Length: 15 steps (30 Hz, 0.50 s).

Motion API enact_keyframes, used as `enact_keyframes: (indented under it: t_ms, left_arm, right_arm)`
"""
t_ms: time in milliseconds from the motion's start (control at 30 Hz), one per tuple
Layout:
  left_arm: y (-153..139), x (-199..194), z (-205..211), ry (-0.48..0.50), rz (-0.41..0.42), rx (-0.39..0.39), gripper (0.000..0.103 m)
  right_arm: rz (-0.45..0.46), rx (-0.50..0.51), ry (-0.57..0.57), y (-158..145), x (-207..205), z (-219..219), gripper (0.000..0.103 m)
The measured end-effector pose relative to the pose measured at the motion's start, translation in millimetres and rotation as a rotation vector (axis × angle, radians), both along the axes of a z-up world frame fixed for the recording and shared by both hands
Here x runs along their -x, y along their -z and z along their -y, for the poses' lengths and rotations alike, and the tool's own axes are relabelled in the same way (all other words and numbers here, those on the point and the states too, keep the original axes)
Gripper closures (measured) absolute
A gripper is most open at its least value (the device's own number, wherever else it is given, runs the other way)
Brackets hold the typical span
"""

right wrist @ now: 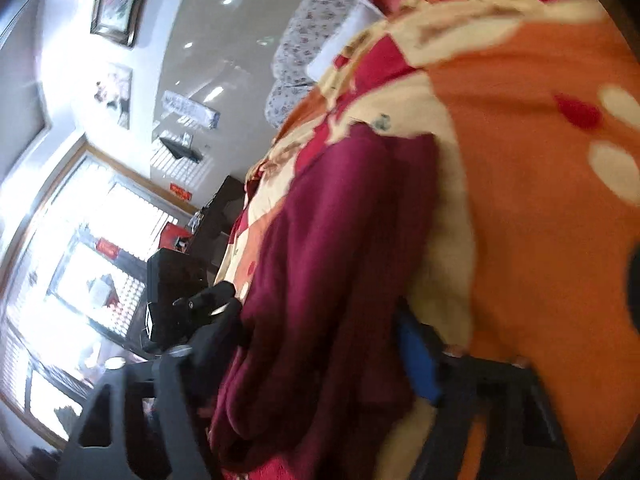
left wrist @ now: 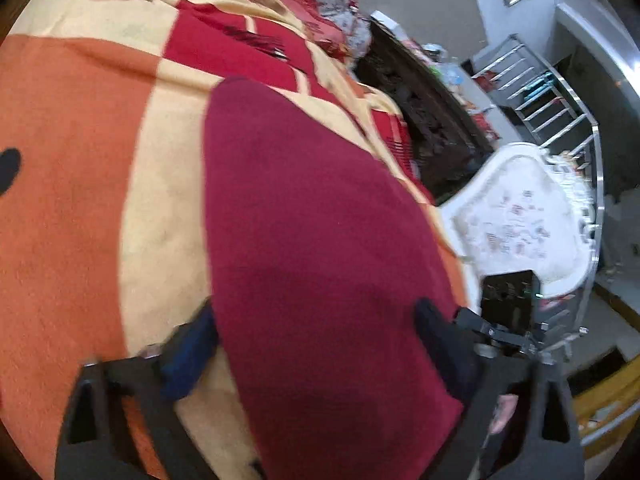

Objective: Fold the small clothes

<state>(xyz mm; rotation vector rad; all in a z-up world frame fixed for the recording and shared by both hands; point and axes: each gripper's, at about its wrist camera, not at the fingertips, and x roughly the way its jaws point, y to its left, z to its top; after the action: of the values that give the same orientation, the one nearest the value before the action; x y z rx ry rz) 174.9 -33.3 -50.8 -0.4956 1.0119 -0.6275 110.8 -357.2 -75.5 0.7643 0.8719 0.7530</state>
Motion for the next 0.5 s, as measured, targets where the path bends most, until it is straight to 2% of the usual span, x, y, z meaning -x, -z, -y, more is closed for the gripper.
enact_keyframes:
  t_ms: [67,200,267,367,500]
  left_arm:
    - [2,1,-2,-0.034,-0.003,0.000,0.035]
    - [0,10,-7,-0.082,0.017,0.027,0.055]
    - [-4,15,-6,-0.095,0.041,0.019,0.060]
    - [-14,26,-2,-0.104,0.095,-0.013,0.065]
    - [-39,38,-12,-0.112,0.169,-0.002,0.067]
  right_arm:
    - [-0.016,0.022,0.008,2,-1,-1,0.036]
    - [0.014,0.082,-0.009,0,-6,-12,0.037]
    - [0.025,0.081,0.007,0,-3,-11,0.047]
    - [0.073,0.130,0.022,-12,6,-15,0.057]
    - [0.130,0.184,0.040,-38,18,-22,0.059]
